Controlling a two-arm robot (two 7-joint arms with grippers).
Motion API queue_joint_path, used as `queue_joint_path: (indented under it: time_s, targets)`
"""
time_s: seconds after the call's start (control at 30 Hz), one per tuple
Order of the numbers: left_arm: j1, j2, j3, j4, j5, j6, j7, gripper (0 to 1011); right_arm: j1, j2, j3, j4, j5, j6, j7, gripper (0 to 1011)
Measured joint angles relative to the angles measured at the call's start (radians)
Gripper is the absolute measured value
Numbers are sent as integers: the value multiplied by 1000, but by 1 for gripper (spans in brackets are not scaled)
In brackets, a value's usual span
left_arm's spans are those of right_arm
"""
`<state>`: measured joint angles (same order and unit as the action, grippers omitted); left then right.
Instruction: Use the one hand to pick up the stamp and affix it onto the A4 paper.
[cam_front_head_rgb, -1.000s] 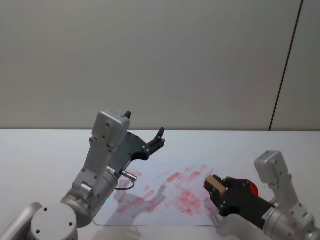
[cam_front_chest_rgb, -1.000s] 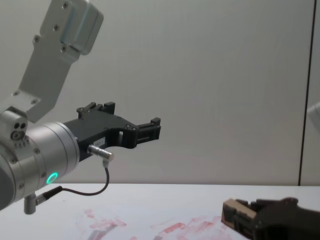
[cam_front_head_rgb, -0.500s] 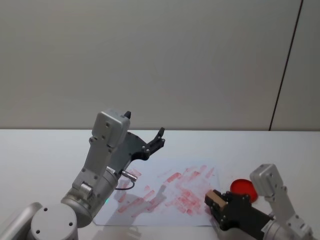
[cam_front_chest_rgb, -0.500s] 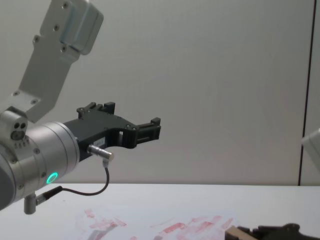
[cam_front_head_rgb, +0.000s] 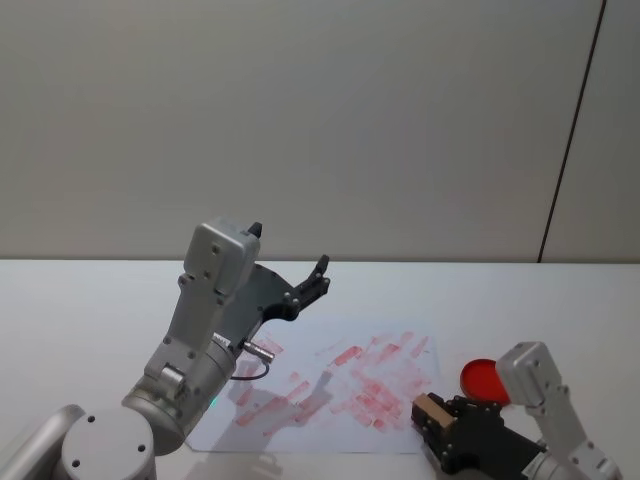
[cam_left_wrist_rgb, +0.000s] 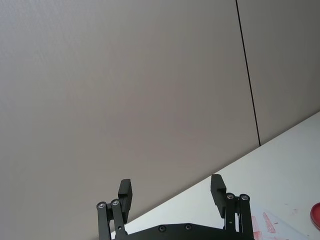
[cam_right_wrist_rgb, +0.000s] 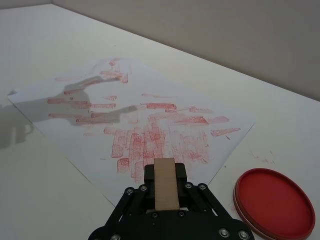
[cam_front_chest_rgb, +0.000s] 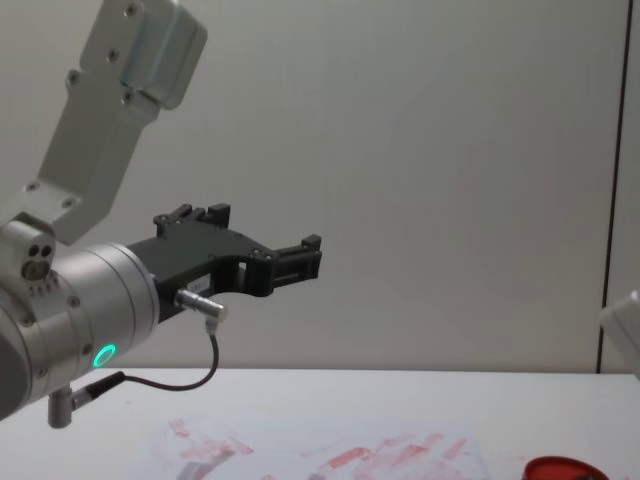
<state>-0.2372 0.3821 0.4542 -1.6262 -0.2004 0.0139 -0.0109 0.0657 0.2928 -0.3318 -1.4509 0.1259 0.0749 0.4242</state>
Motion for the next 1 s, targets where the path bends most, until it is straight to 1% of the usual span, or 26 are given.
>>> queue_joint_path:
  time_s: [0.33, 0.47, 0.67, 0.7, 0.77, 0.8, 1.0]
  targets:
    - [0, 0, 0, 0, 0, 0, 0, 1002, 1, -1, -3, 4, -7, 6, -2, 218]
    - [0, 0, 0, 0, 0, 0, 0, 1002, 0, -2, -3, 2, 1, 6, -6, 218]
    - [0, 0, 0, 0, 0, 0, 0, 1003, -2, -3, -1, -15, 34, -2, -15, 218]
    - [0, 0, 0, 0, 0, 0, 0, 1003, -1, -4, 1, -24, 47, -9, -19, 218]
    - [0, 0, 0, 0, 0, 0, 0, 1002, 0, -4, 5, -35, 59, -15, -24, 218]
    - [0, 0, 0, 0, 0, 0, 0, 1003, 2, -5, 8, -45, 74, -23, -30, 219]
    - [0, 0, 0, 0, 0, 0, 0, 1002, 12, -5, 23, -81, 114, -45, -55, 219]
